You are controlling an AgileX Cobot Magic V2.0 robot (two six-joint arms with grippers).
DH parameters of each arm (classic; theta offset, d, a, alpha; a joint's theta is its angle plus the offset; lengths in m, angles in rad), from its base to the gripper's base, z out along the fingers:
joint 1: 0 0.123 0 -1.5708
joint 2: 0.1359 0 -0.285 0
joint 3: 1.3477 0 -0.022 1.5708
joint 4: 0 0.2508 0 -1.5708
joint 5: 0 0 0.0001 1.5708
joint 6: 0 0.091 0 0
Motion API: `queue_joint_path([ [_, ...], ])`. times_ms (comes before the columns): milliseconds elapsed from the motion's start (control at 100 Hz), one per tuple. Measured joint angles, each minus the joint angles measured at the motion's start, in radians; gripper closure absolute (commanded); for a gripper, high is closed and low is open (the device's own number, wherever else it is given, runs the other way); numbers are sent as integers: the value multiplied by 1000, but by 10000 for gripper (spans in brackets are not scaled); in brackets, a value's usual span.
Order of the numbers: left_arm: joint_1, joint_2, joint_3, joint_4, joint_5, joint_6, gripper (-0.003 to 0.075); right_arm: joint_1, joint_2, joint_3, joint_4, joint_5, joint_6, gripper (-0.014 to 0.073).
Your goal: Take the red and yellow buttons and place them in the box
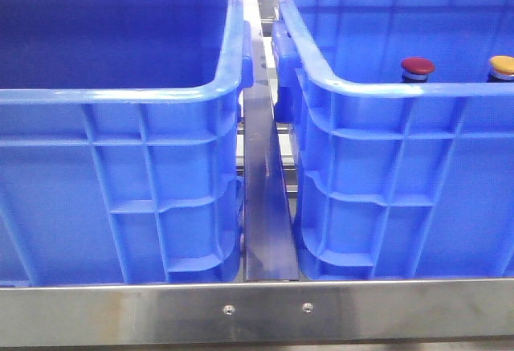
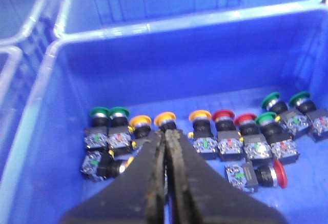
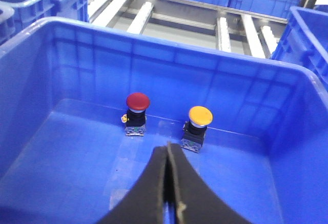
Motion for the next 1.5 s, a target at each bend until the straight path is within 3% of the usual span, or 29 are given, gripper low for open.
queue_joint_path([
  [300,0,-220,131,0,-64,0,741,0,-216,86,5,-7,0,696],
  [530,0,-274,169,0,-64,0,741,0,-359,115,6,27,0,696],
  [1500,0,-274,171,0,-64,0,741,0,-367,117,6,73,0,696],
])
